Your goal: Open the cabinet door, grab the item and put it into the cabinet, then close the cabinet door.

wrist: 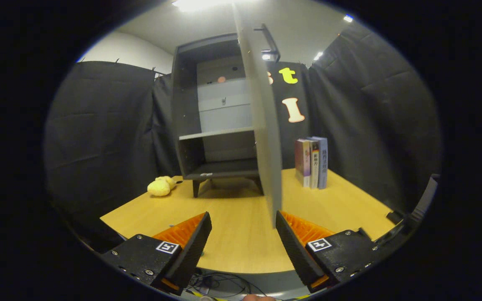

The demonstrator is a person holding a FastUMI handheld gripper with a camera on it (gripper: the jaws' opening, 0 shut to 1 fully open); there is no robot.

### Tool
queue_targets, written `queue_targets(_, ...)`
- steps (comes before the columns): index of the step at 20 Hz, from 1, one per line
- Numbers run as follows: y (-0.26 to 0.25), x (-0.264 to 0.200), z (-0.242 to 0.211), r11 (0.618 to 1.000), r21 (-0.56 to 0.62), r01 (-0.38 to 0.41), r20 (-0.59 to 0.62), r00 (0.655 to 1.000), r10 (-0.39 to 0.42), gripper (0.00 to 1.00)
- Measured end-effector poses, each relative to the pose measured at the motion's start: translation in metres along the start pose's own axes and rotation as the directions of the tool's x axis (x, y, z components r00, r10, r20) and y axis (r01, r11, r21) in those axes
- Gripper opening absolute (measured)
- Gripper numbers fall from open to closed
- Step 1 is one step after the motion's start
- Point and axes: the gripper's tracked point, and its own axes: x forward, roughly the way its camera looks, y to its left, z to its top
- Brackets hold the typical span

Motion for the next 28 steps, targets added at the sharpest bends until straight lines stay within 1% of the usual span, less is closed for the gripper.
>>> queue_targets(3,0.049,0.026,-0.036,0.999,-0.044,-0.017,-0.011,1.000,0.017,0.96)
queue_targets(6,0.078,0.051,-0.068,0.996,-0.081,-0.032,-0.029,0.999,0.030,0.96)
queue_targets(9,0.084,0.079,-0.098,0.998,-0.057,-0.025,-0.064,0.998,0.021,0.96)
queue_targets(11,0.079,0.091,-0.115,0.996,-0.088,-0.004,-0.103,0.995,-0.005,0.95)
queue_targets(12,0.079,0.099,-0.122,0.993,-0.120,-0.012,-0.122,0.992,-0.003,0.90)
queue_targets(13,0.083,0.102,-0.122,0.990,-0.134,-0.035,-0.136,0.991,0.016,0.69)
queue_targets(14,0.086,0.096,-0.115,0.989,-0.139,-0.049,-0.149,0.988,0.028,0.57)
queue_targets(15,0.084,0.100,-0.117,0.990,-0.133,-0.054,-0.162,0.986,0.032,0.45)
queue_targets(19,0.081,0.099,-0.096,0.991,-0.126,-0.042,-0.170,0.985,0.020,0.45)
queue_targets(22,0.083,0.095,-0.071,0.992,-0.122,-0.045,-0.177,0.984,0.022,0.44)
queue_targets(26,0.088,0.094,-0.023,0.991,-0.125,-0.054,-0.169,0.985,0.032,0.44)
queue_targets(28,0.089,0.095,0.006,0.991,-0.129,-0.045,-0.158,0.987,0.024,0.45)
